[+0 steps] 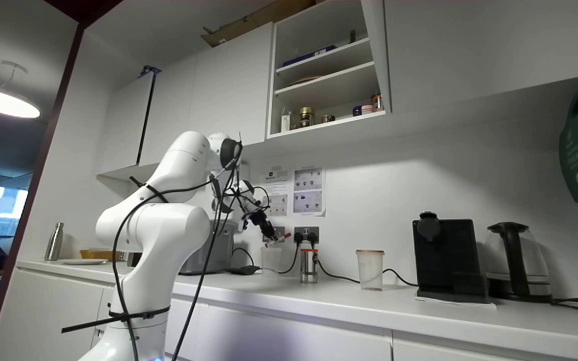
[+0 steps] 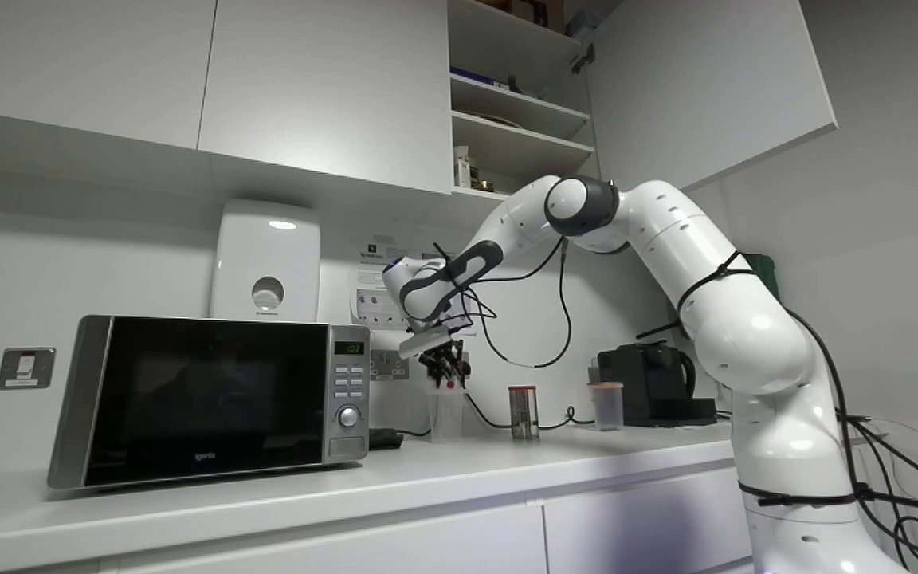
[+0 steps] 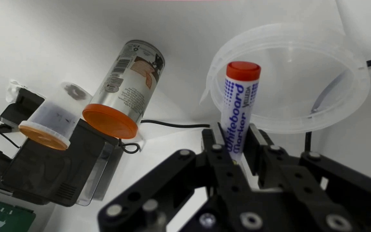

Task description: Put the marker inside the cup

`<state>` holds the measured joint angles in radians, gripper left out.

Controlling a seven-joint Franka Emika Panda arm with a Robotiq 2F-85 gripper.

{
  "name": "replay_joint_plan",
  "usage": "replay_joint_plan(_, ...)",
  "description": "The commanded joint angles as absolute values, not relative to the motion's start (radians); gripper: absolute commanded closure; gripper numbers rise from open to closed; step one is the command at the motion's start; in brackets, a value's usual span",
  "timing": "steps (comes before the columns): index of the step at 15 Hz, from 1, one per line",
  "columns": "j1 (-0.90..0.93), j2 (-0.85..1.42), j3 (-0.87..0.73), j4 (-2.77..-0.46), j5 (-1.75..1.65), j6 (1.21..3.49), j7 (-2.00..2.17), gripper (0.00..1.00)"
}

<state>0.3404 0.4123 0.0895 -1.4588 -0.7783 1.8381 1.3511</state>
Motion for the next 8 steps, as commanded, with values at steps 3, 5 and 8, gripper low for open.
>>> replay_joint_plan(3, 0.357, 0.476, 0.075, -1.365, -0.799, 1.784, 1.31, 0.95)
replay_joint_plan(5, 0.361, 0.484, 0.071, -1.357, -0.801, 1.782, 1.31, 0.95)
replay_joint_plan(8, 0.388, 0.488, 0.052, -1.355, -0.867, 1.768, 1.351, 0.95)
